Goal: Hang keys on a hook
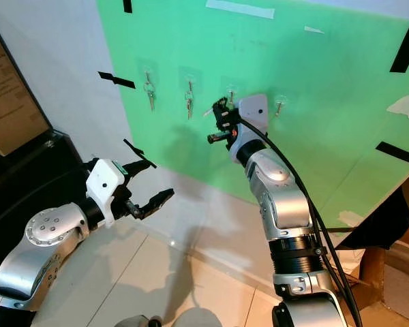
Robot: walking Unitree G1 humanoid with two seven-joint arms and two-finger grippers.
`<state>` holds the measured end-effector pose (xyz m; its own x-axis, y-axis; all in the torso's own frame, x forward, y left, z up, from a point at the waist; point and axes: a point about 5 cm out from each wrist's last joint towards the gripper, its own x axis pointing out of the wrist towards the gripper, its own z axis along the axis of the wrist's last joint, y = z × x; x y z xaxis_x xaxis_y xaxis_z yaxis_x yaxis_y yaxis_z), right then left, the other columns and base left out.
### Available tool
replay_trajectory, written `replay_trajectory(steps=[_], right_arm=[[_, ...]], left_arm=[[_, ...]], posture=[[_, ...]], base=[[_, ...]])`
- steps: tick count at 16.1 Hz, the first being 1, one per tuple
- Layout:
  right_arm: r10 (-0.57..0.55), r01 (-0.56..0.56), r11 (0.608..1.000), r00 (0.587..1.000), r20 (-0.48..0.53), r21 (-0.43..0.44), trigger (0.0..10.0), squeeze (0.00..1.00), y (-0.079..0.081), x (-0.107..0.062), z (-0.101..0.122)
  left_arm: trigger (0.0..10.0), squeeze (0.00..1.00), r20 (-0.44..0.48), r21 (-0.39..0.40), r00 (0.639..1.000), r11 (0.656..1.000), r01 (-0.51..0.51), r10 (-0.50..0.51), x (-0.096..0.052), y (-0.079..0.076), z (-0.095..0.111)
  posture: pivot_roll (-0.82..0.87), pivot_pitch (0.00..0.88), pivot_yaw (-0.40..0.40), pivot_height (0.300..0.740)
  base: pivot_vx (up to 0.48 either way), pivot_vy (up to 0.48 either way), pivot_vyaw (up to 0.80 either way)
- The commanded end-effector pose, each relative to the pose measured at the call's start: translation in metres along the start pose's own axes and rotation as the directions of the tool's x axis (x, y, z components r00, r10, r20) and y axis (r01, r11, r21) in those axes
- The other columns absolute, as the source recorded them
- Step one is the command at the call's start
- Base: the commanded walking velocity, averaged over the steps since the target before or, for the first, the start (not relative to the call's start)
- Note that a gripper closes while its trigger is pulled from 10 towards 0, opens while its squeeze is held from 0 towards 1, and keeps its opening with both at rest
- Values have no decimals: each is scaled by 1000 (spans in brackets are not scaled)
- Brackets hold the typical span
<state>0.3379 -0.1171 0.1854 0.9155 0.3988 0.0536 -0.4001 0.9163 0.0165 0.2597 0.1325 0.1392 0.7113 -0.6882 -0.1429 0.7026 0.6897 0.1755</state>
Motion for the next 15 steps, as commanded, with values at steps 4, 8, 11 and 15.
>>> replay_trajectory(steps=[4,8,11,15], right_arm=[[-11,15,995,999,-41,98,10000,0,-2,2,-8],[-23,30,993,998,-64,116,10000,0,-5,2,-13],[-16,22,992,999,-49,121,10000,0,-5,1,-11],[79,-84,990,996,48,110,10000,0,6,0,3]], left_arm=[[10000,0,20,0,1000,1000,-1,1,-1,3,7],[10000,0,17,-2,1000,1000,1,-1,-1,3,7],[10000,0,18,-1,1000,1000,2,-2,0,3,7],[10000,0,18,0,1000,1000,5,-5,0,4,8]], posture=[[-29,0,36,740],[-29,0,38,740],[-30,0,41,740],[-30,0,45,740]], base=[[0,0,0],[0,0,0],[0,0,0],[0,0,0]])
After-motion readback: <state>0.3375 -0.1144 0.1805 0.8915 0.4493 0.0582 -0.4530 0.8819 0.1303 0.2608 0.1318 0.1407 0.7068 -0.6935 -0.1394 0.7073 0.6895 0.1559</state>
